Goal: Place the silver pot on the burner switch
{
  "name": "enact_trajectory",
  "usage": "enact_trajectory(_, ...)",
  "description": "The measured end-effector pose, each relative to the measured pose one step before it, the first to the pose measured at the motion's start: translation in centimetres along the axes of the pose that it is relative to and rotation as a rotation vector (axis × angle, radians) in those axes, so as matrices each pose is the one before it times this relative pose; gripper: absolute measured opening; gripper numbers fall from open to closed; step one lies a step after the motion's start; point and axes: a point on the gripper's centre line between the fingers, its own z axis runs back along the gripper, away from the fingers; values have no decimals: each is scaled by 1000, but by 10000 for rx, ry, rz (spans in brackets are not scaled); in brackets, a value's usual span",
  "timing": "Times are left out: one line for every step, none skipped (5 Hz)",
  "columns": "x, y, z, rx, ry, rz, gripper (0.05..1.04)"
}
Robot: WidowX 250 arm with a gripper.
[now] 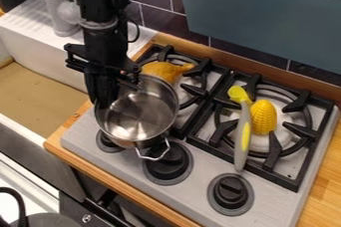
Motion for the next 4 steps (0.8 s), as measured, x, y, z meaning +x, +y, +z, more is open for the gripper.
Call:
enact_trajectory(235,405,-372,73,145,60,56)
enact_trajectory(-144,-106,-132,28,-154,72,56)
enact_trajectory(-246,-937,-12,-25,-19,174,56)
enact_trajectory(-297,-688,50,-279,94,336,56)
